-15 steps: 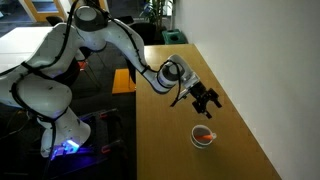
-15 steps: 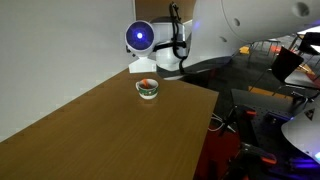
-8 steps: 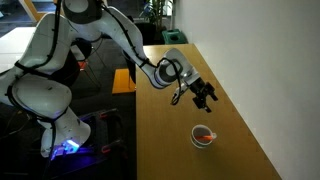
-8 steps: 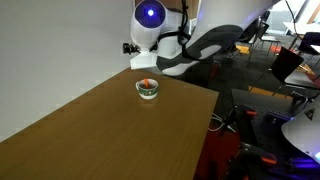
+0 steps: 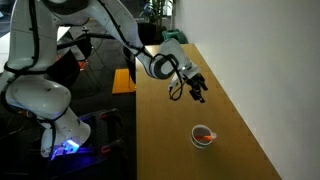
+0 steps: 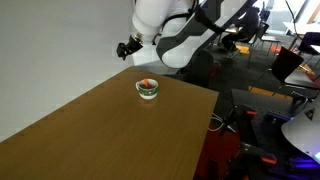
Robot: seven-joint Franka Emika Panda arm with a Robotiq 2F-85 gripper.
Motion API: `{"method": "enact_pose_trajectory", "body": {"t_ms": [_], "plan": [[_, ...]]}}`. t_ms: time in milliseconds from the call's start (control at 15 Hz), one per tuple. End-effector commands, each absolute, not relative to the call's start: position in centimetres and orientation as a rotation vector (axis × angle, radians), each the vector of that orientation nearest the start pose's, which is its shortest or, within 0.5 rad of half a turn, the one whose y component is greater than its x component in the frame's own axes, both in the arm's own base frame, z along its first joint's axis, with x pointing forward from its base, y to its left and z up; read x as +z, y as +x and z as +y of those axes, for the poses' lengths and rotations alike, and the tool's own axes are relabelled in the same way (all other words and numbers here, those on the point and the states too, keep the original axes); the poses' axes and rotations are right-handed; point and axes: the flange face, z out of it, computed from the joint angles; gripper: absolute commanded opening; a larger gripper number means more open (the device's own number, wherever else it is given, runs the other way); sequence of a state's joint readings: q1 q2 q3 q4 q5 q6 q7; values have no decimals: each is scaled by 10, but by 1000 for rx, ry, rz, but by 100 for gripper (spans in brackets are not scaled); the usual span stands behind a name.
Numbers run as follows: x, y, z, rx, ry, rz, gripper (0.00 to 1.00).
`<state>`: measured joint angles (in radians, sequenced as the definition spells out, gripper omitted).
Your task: Put the orange marker in the green/white
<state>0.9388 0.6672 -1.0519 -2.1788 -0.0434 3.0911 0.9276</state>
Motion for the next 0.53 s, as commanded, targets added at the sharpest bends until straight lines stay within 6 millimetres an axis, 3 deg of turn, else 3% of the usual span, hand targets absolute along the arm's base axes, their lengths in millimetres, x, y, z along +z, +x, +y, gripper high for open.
{"method": "enact_pose_trajectory", "body": {"t_ms": [0,467], "plan": [[310,586,-15,-1034,-2960,947,100],[334,559,22,-739,-2968,615,100]]}}
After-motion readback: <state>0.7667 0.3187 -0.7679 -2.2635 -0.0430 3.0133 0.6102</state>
